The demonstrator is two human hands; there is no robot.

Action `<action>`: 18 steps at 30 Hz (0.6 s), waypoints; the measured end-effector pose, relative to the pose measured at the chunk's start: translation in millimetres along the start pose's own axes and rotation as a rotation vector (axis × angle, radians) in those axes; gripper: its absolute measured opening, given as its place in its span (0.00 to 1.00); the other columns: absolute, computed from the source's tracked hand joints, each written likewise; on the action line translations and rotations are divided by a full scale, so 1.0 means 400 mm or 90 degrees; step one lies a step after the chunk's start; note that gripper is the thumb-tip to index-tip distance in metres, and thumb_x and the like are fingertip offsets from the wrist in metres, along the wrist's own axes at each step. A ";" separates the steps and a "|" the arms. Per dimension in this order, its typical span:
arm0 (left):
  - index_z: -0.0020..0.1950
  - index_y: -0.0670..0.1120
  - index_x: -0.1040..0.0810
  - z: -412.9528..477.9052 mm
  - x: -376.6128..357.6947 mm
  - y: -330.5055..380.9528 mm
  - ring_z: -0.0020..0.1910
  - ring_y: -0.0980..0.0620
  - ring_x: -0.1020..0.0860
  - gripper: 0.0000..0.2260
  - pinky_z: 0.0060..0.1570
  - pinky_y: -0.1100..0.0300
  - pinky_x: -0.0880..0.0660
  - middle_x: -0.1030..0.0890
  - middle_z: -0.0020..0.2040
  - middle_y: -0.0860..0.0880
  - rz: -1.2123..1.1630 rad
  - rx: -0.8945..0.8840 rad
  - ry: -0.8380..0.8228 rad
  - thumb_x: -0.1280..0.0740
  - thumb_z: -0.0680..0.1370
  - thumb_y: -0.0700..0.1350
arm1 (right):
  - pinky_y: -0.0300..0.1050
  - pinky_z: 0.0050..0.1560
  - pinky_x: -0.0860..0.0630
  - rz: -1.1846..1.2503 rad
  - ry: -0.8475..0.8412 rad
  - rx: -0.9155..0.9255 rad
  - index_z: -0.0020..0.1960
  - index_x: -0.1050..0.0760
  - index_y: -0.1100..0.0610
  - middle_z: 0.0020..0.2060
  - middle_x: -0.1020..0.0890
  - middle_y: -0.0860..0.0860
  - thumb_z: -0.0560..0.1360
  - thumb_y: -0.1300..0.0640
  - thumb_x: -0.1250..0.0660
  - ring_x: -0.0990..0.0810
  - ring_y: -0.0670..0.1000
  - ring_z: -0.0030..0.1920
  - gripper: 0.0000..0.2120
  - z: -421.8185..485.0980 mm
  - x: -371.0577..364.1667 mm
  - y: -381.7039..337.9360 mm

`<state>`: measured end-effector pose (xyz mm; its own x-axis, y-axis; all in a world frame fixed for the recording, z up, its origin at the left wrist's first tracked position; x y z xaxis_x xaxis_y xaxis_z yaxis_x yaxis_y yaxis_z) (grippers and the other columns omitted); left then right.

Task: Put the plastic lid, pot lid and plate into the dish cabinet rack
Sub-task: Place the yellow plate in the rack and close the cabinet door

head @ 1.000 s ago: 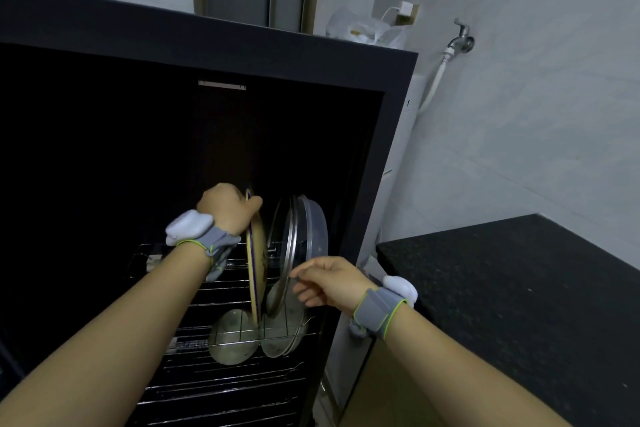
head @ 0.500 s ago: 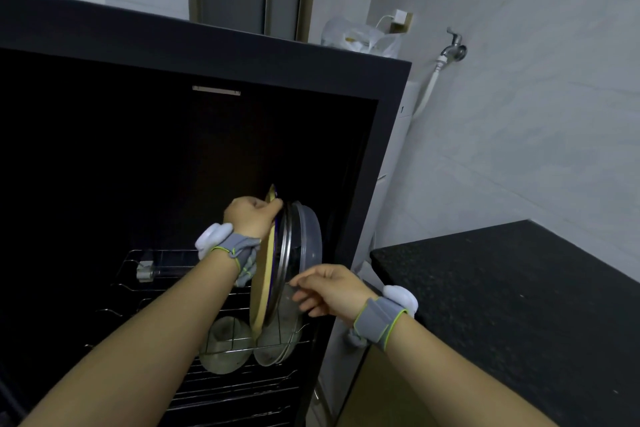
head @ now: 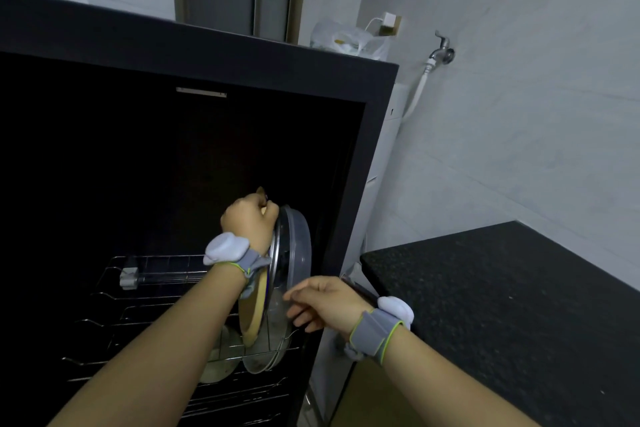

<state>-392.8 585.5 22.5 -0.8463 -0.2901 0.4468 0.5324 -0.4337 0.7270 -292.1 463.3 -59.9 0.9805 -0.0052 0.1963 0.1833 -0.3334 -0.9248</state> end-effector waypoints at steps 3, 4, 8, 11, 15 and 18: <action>0.43 0.36 0.21 0.000 -0.004 0.008 0.39 0.35 0.23 0.11 0.35 0.56 0.37 0.20 0.38 0.34 0.029 -0.049 -0.002 0.38 0.74 0.44 | 0.30 0.26 0.27 -0.002 -0.003 0.000 0.40 0.24 0.51 0.34 0.21 0.51 0.78 0.58 0.42 0.23 0.40 0.24 0.11 0.000 0.007 0.001; 0.45 0.36 0.21 -0.001 -0.004 0.008 0.40 0.34 0.23 0.11 0.35 0.55 0.37 0.19 0.39 0.34 0.036 -0.055 -0.003 0.37 0.74 0.43 | 0.30 0.27 0.26 0.000 -0.002 -0.001 0.40 0.24 0.51 0.34 0.21 0.50 0.78 0.58 0.42 0.23 0.40 0.24 0.11 0.000 0.011 0.002; 0.47 0.39 0.20 0.007 -0.013 0.001 0.45 0.35 0.22 0.10 0.39 0.53 0.32 0.18 0.44 0.35 0.035 -0.016 -0.021 0.36 0.74 0.44 | 0.31 0.27 0.26 0.001 -0.010 -0.002 0.40 0.24 0.51 0.34 0.21 0.50 0.78 0.58 0.41 0.23 0.40 0.25 0.11 0.002 0.012 0.006; 0.48 0.41 0.20 0.021 -0.028 -0.014 0.48 0.37 0.22 0.10 0.41 0.57 0.34 0.17 0.47 0.39 0.012 0.043 -0.047 0.34 0.73 0.46 | 0.31 0.26 0.27 0.005 -0.010 -0.005 0.39 0.24 0.51 0.32 0.21 0.50 0.77 0.58 0.41 0.23 0.40 0.24 0.11 0.006 0.004 0.009; 0.46 0.42 0.20 0.017 -0.051 -0.035 0.49 0.40 0.21 0.11 0.42 0.57 0.30 0.17 0.48 0.41 -0.038 0.076 -0.102 0.31 0.71 0.49 | 0.31 0.25 0.27 0.010 -0.002 -0.009 0.38 0.24 0.51 0.27 0.20 0.46 0.78 0.58 0.41 0.22 0.40 0.24 0.12 0.007 0.004 0.013; 0.48 0.41 0.20 0.008 -0.057 -0.041 0.51 0.40 0.22 0.13 0.46 0.54 0.28 0.18 0.50 0.40 -0.067 0.071 -0.132 0.30 0.70 0.50 | 0.31 0.25 0.27 0.009 -0.002 -0.012 0.38 0.24 0.51 0.28 0.20 0.47 0.77 0.58 0.41 0.23 0.40 0.24 0.12 0.004 0.005 0.010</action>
<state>-382.2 602.0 2.3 -0.8881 -0.0621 0.4554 0.4464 -0.3522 0.8226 -289.2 463.3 -63.8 0.9832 -0.0062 0.1824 0.1686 -0.3513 -0.9210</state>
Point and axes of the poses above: each hand's wrist, its own z-axis towards the middle knuckle, its own x-axis out of the back of the hand, y = z × x, the point moved 7 cm from there along z, towards the middle knuckle
